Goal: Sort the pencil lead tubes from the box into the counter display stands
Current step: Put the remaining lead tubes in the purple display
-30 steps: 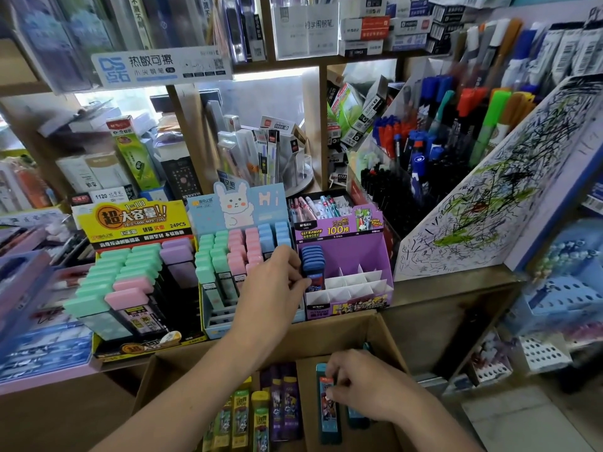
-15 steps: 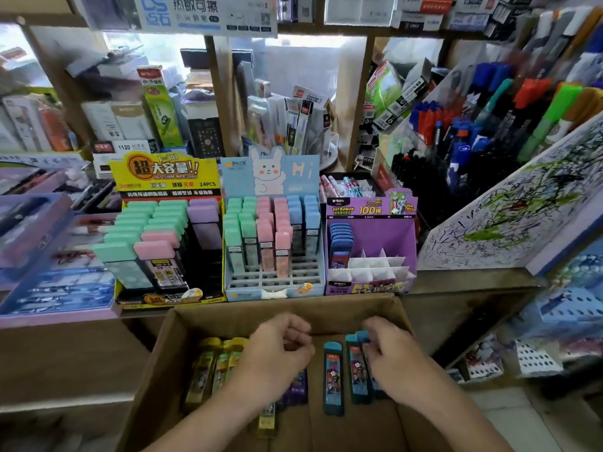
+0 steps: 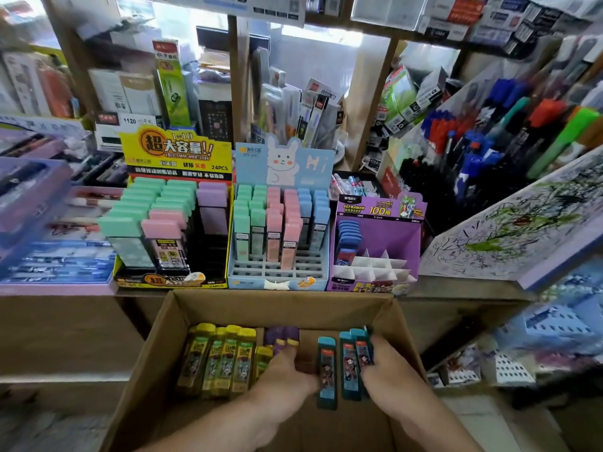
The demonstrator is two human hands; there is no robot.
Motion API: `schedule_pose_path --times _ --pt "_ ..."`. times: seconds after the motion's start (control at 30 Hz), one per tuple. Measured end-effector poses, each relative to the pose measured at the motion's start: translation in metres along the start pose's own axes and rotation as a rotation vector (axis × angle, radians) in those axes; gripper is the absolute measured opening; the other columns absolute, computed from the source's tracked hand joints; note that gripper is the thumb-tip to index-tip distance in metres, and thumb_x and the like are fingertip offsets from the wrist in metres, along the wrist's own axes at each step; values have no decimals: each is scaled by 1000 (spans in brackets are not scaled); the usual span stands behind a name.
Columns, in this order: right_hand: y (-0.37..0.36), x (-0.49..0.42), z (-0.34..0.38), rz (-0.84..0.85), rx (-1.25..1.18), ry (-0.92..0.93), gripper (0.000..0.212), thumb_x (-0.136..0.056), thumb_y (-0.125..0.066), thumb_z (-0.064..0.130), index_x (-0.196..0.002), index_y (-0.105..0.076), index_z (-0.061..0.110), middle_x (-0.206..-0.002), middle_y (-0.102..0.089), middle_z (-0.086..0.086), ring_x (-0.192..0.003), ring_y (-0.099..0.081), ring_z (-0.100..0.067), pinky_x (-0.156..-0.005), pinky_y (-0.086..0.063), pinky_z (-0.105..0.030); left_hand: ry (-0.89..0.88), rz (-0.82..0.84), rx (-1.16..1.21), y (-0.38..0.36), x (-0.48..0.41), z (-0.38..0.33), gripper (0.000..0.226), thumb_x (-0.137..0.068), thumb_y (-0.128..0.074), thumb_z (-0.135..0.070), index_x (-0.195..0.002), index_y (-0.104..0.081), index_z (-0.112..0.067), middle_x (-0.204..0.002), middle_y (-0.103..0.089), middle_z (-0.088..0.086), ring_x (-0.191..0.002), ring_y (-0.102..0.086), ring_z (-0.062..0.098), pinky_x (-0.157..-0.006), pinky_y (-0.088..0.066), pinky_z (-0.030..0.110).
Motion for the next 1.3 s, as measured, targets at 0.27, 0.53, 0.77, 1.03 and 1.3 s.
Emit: schedule_pose_path --times 0.27,0.53,0.77,1.03,1.3 --pt "-8 -6 -5 60 -107 -67 31 -101 -41 7 -102 -51 36 -112 -63 5 -105 -59 -13 -109 -46 -42 63 16 213 -4 -18 12 76 -64 -72 -9 -138 -54 -16 -114 -74 7 -110 -68 25 -89 -60 42" --pt "-13 -12 -10 16 -161 -94 32 -103 -42 12 -119 -49 38 -111 -62 6 -102 -58 -12 -106 -46 -39 104 66 385 -2 -29 21 45 -84 -62 12 -121 -64 -13 -98 -81 8 -100 -72 26 -61 -59 28" --pt "-19 -15 -12 50 -191 -121 20 -102 -49 14 -106 -58 32 -113 -67 3 -107 -62 -16 -109 -48 -46 70 50 362 -4 -28 22 39 -88 -63 4 -121 -68 -17 -105 -80 6 -105 -69 24 -70 -50 30" --pt "-23 -19 -14 51 -209 -202 15 -100 -54 12 -111 -58 23 -111 -66 -3 -106 -63 -21 -106 -51 -46 99 107 474 -5 -27 21 40 -89 -57 11 -123 -63 -9 -106 -78 16 -103 -73 29 -74 -61 36" --pt "-26 -18 -13 117 -203 -250 25 -94 -64 10 -112 -55 25 -113 -65 -2 -105 -61 -18 -107 -50 -44 91 158 426 -7 -23 20 31 -89 -59 9 -110 -69 -11 -94 -81 6 -87 -77 16 -73 -57 32"
Point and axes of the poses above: each hand's wrist, its own x-axis away from the middle knuckle, its own y-axis out of the back of the hand, z = x × y, the point moved 2 cm from there along -x, towards the middle knuckle
